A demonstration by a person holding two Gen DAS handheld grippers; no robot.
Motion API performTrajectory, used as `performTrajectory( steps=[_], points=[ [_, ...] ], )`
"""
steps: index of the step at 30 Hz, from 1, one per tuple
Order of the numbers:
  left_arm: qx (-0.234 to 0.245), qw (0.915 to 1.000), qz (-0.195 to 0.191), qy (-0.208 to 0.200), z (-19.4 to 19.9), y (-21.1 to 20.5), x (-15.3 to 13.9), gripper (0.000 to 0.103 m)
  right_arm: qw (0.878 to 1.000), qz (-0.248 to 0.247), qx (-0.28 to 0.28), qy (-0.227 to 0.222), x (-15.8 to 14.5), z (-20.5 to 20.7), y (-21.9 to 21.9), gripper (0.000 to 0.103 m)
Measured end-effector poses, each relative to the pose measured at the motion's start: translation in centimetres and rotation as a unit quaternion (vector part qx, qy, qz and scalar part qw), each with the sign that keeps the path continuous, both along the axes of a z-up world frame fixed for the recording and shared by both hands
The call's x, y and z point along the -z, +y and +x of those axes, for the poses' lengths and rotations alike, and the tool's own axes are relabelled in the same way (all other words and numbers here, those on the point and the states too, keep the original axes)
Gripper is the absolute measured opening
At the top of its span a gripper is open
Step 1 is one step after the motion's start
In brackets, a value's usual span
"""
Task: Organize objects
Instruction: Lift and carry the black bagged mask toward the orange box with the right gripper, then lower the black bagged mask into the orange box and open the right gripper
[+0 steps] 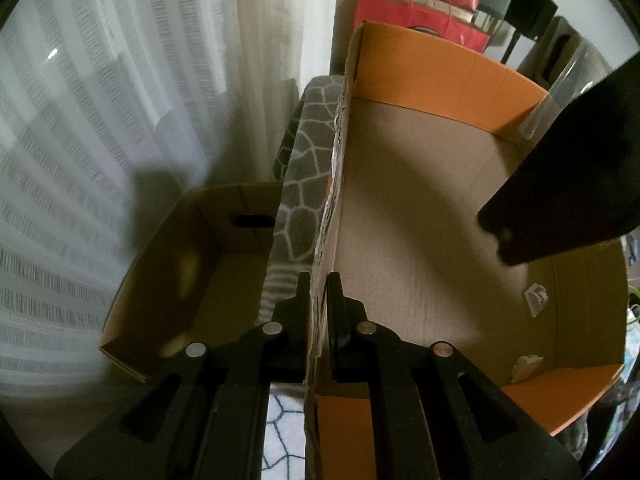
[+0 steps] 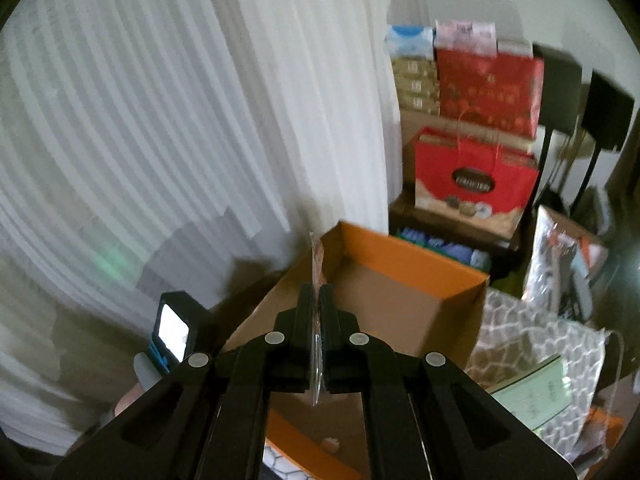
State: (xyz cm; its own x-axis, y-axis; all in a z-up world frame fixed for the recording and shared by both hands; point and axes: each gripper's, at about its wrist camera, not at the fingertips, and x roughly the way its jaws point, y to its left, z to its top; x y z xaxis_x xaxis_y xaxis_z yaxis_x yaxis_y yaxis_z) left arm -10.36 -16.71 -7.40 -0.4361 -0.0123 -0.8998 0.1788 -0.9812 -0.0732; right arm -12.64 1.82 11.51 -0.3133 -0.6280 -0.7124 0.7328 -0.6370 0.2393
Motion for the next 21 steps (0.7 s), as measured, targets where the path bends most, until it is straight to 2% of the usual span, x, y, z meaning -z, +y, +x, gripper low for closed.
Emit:
performTrajectory(
  steps=[10, 14, 19, 21],
  points=[
    [-0.001, 1.0, 0.0, 0.001, 0.0, 0.2, 0.0, 0.006, 0.998, 0.029, 0.045, -0.031, 5.8, -5.0, 1.7, 0.003],
    [-0.001, 1.0, 0.001, 0.001, 0.0, 0.1, 0.1, 0.006, 0.996, 0.06, 0.057, -0.03, 8.6, -6.1, 1.8, 0.004],
    [-0.002, 1.0, 0.0, 0.001, 0.0, 0.2, 0.1, 0.006, 0.995, 0.081, 0.062, -0.02, 10.5, -6.6, 1.9, 0.015],
    [-0.002, 1.0, 0.0, 0.0, 0.0, 0.2, 0.1, 0.006, 0.994, 0.085, 0.067, -0.016, 10.6, -6.5, 2.1, 0.028]
  ],
)
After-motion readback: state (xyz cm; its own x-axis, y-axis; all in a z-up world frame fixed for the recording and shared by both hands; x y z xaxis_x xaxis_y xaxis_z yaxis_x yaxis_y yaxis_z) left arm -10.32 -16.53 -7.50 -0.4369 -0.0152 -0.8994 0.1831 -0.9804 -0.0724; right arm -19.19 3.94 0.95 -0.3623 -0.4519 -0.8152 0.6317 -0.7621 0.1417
